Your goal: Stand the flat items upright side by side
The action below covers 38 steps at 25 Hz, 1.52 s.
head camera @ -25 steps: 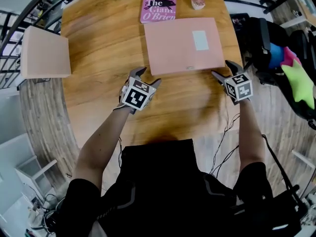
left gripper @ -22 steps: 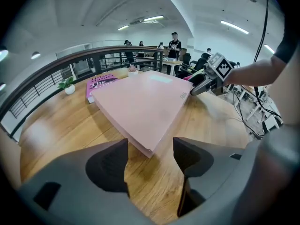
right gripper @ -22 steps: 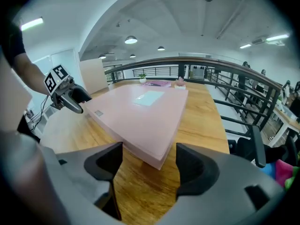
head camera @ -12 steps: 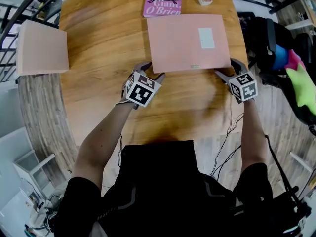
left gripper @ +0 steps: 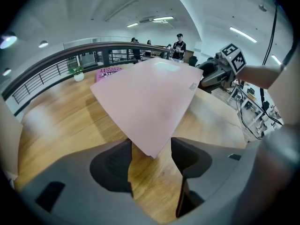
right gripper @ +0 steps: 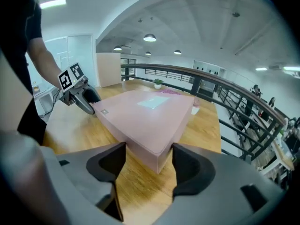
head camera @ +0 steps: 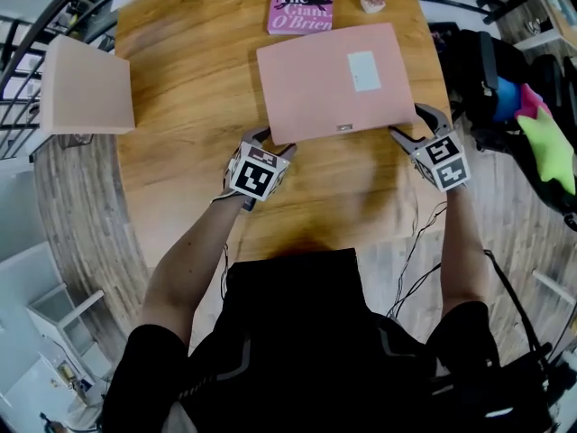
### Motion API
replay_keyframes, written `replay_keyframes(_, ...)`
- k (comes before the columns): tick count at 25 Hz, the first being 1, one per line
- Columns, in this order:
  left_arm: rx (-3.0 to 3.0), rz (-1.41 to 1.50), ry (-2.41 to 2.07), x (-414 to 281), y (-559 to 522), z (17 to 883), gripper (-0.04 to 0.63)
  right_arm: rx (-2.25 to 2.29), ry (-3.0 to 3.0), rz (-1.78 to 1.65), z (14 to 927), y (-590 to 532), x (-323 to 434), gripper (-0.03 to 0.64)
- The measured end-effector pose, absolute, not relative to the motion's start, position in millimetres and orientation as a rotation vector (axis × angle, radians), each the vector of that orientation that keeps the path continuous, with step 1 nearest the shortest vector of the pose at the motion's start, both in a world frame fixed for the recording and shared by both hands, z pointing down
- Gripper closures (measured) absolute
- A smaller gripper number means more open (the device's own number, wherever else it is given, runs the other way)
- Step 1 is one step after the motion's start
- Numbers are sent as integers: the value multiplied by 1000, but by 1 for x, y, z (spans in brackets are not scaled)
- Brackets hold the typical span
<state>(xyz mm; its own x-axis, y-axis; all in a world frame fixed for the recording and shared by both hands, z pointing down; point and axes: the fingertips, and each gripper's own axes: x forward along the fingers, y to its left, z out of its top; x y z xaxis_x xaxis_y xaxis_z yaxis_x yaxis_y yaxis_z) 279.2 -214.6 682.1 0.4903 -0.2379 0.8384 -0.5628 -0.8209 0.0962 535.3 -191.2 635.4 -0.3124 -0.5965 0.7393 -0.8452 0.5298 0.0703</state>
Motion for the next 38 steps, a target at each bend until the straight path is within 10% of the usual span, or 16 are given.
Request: replay_keyframes(38,2258,1216,-336,222,-153,705,307,598,-1691,-765,439,-214,316,314)
